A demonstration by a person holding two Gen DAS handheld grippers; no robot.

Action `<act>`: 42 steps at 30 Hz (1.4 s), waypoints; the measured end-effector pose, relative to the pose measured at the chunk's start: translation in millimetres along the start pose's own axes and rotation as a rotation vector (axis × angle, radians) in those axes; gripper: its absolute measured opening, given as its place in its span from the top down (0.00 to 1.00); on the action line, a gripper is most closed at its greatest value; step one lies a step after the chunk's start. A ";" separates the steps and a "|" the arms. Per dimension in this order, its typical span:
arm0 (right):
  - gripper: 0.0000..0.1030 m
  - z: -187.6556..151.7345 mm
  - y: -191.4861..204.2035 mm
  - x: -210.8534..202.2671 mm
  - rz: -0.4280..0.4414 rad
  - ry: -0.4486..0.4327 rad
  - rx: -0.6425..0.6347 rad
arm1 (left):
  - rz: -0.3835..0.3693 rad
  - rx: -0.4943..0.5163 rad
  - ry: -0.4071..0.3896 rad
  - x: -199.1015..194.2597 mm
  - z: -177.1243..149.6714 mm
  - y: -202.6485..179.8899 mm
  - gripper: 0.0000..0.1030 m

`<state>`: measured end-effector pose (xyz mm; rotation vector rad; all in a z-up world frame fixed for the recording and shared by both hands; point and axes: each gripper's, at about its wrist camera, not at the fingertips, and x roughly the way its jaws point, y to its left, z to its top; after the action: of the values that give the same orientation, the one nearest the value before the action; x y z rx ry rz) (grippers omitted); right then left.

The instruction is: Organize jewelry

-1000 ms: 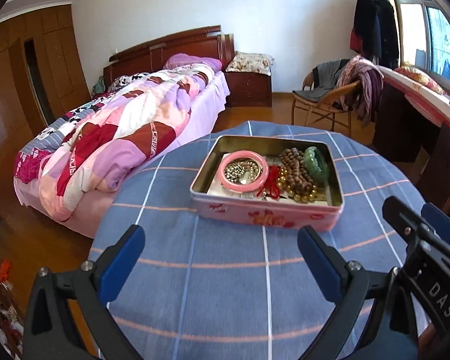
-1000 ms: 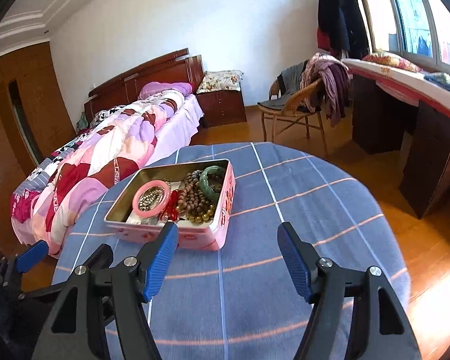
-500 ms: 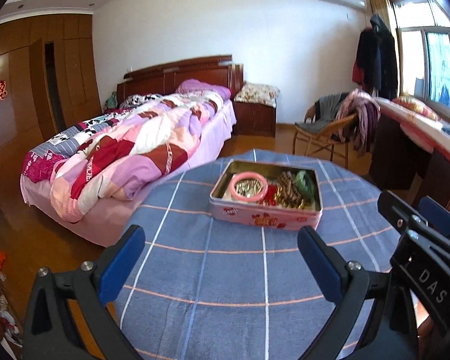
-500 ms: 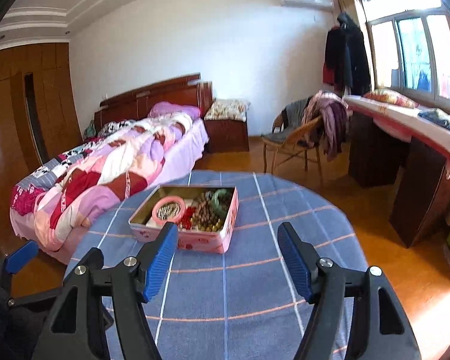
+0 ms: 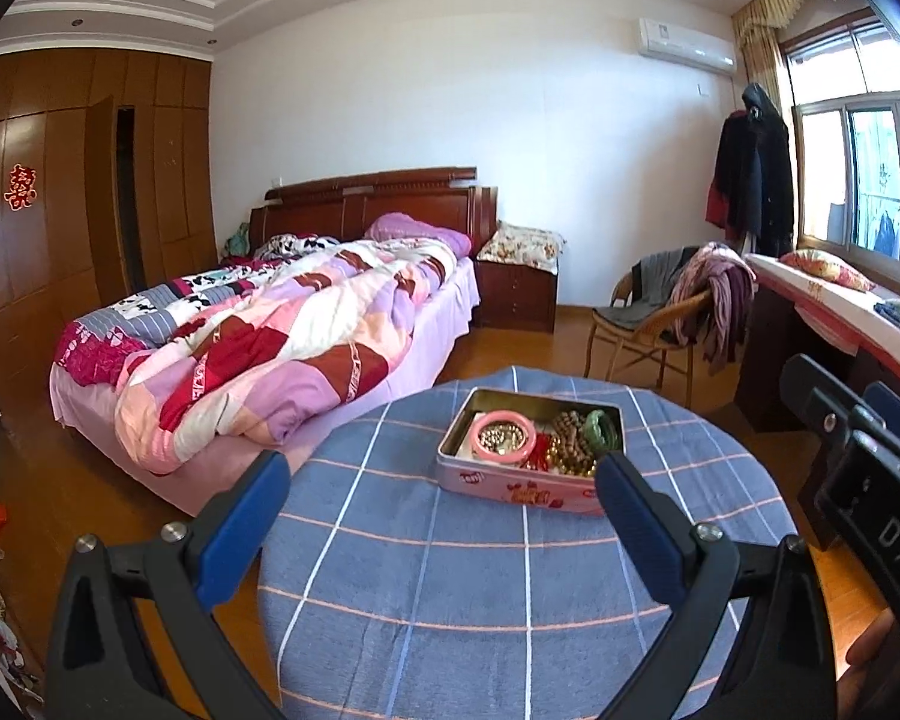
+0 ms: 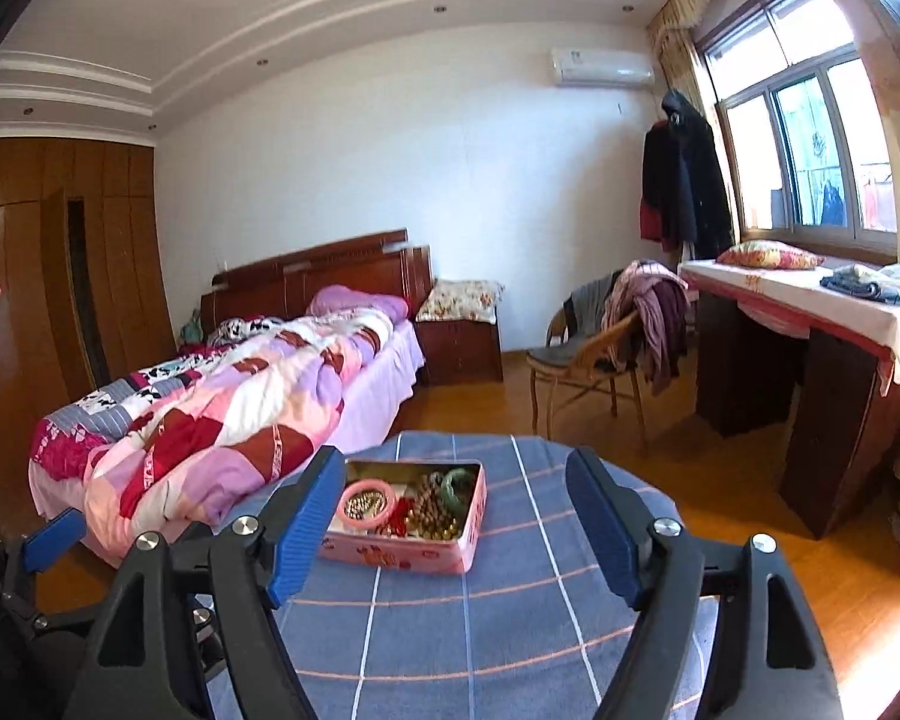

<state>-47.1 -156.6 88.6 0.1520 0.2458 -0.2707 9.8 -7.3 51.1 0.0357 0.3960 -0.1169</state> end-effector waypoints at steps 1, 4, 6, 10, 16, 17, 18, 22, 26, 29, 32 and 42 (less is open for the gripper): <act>0.25 1.2 0.9 -2.6 -0.001 -0.008 -0.001 | 0.002 0.001 -0.009 -2.0 0.5 1.0 0.00; 0.25 4.9 0.7 -10.1 0.000 -0.035 0.007 | 0.012 0.005 -0.044 -8.8 3.6 1.3 0.00; 0.24 7.0 1.4 -12.9 0.000 -0.053 0.013 | 0.013 0.005 -0.054 -11.4 4.7 1.0 0.00; 0.24 8.4 1.2 -16.4 -0.006 -0.068 0.011 | 0.013 0.002 -0.073 -16.1 6.6 1.4 0.00; 0.24 7.5 -0.3 -17.3 -0.008 -0.066 0.017 | 0.012 -0.001 -0.072 -16.6 6.3 1.5 0.00; 0.24 7.3 -0.7 -17.6 -0.008 -0.066 0.017 | 0.012 -0.003 -0.071 -16.3 6.6 1.6 0.00; 0.24 7.5 -0.6 -17.3 -0.007 -0.067 0.018 | 0.011 -0.004 -0.070 -16.3 6.7 1.7 0.00; 0.24 6.6 -2.2 -17.5 -0.010 -0.067 0.017 | 0.016 -0.006 -0.070 -17.2 6.5 1.8 0.00; 0.24 5.2 -2.8 -17.1 -0.010 -0.064 0.019 | 0.018 -0.008 -0.070 -17.5 6.3 1.6 0.00; 0.24 5.3 -2.9 -17.0 -0.010 -0.064 0.018 | 0.014 -0.011 -0.068 -17.9 6.6 2.2 0.00; 0.24 5.6 -3.1 -17.0 -0.010 -0.065 0.020 | 0.016 -0.011 -0.071 -18.2 6.8 2.4 0.00; 0.24 4.3 -4.6 -15.3 -0.010 -0.061 0.023 | 0.028 -0.012 -0.073 -17.3 7.1 2.5 0.00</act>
<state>-61.8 -158.0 96.1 0.1649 0.1834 -0.2881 -3.1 -3.4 64.5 0.0256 0.3236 -0.0882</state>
